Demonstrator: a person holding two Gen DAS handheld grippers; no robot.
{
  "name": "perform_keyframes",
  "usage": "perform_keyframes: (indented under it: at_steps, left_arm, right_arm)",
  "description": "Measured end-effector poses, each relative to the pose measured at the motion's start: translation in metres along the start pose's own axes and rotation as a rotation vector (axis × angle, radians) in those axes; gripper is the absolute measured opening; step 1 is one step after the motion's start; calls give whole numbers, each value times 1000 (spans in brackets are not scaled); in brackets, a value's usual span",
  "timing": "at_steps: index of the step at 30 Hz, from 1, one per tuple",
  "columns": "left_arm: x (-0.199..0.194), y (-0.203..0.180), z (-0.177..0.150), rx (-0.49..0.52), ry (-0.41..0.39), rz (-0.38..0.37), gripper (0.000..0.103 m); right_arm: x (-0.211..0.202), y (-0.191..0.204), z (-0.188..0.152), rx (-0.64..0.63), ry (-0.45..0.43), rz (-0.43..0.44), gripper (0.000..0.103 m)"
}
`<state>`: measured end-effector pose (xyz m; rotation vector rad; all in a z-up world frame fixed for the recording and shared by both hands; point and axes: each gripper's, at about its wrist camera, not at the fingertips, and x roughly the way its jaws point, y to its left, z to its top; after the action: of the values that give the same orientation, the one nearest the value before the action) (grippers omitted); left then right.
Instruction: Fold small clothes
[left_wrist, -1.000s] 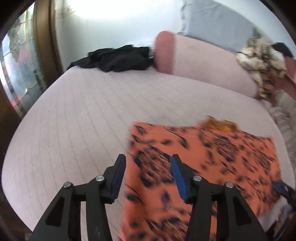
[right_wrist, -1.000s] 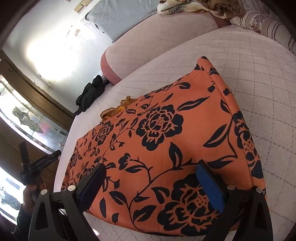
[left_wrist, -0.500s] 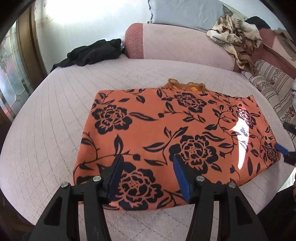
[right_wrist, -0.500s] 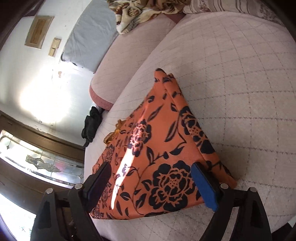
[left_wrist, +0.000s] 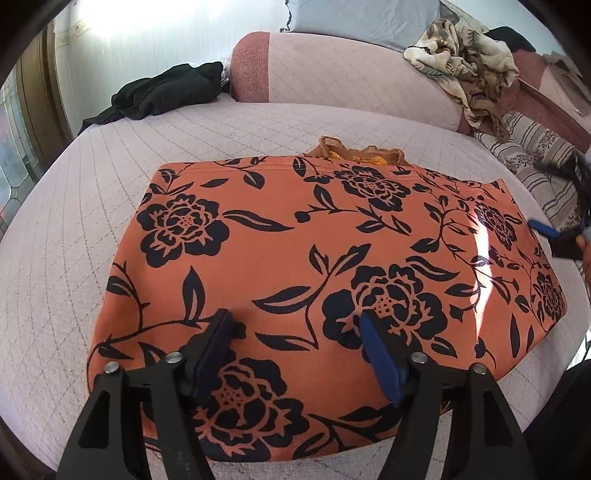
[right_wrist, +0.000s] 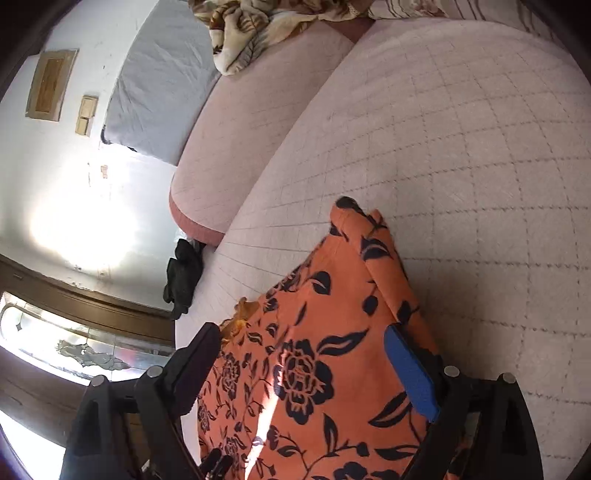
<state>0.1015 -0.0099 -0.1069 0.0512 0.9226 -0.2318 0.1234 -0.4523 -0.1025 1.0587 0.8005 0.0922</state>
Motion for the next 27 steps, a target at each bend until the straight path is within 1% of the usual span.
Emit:
perform_keyframes:
  at_steps: [1, 2, 3, 4, 5, 6, 7, 8, 9, 10, 11, 12, 13, 14, 15, 16, 17, 18, 19, 20, 23, 25, 26, 27]
  left_arm:
    - [0, -2, -1, 9, -5, -2, 78]
    - [1, -2, -2, 19, -8, -3, 79]
    - [1, -3, -2, 28, -9, -3, 80]
    - [1, -3, -1, 30, -9, -8, 80]
    - [0, -1, -1, 26, -11, -19, 80]
    - [0, 1, -1, 22, -10, -28, 80]
    - [-1, 2, -2, 20, -14, -38, 80]
    - [-2, 4, -2, 20, -18, -44, 80]
    - [-1, 5, -3, 20, -21, -46, 80]
    - [-1, 5, -3, 19, -26, -46, 80]
    - [-1, 4, -4, 19, -29, -44, 80]
    - [-1, 3, -4, 20, -31, -42, 81]
    - [-2, 3, -5, 21, -30, -40, 81]
    - [-2, 3, -5, 20, -30, -40, 81]
    - [-4, 4, -5, 16, -29, -46, 81]
    - [-6, 6, -6, 9, -26, -46, 81]
    - [-9, 8, -6, 1, -25, -39, 81]
    - [-14, 11, -6, -10, -34, -30, 81]
    - [-19, 15, -6, -29, -51, -25, 81]
    - [-23, 19, -5, -48, -62, -22, 81]
    - [-35, 30, -3, -100, -89, -18, 81]
    - [-35, 38, -4, -128, -78, 0, 81]
    - [-33, 42, -5, -137, -59, 10, 81]
    - [-29, 46, -6, -149, -37, 18, 81]
  right_arm:
    - [6, 6, 1, -3, 37, 53, 92]
    - [17, 13, 0, -23, 89, 94, 92]
    - [27, 17, 0, -62, 113, 73, 92]
    - [37, 17, 3, -109, 120, 3, 92]
    - [48, 5, 10, -102, 119, -73, 92]
    - [50, -10, 16, -24, 88, -44, 90]
    - [43, -17, 22, 40, 30, -30, 90]
    - [35, -15, 25, 69, -18, -51, 90]
    - [30, -9, 25, 60, -40, -78, 92]
    - [27, 0, 21, 37, -43, -83, 93]
    - [29, 12, 13, -1, -1, -33, 93]
    - [34, 23, 3, -42, 48, -4, 93]
    - [37, 31, -6, -97, 76, -16, 93]
    - [42, 34, -11, -162, 82, -69, 93]
    - [47, 26, -10, -189, 76, -151, 92]
    - [47, 12, -8, -129, 51, -166, 87]
    - [37, 2, -6, -38, -2, -137, 86]
    - [26, 5, -10, 1, -40, -144, 88]
    - [20, 18, -17, -36, -45, -166, 89]
    - [16, 30, -26, -87, -33, -163, 89]
    - [9, 61, -71, -220, 54, -119, 89]
    - [10, 61, -93, -278, 82, -149, 90]
    - [11, 50, -98, -272, 93, -184, 90]
    - [16, 34, -100, -240, 105, -216, 90]
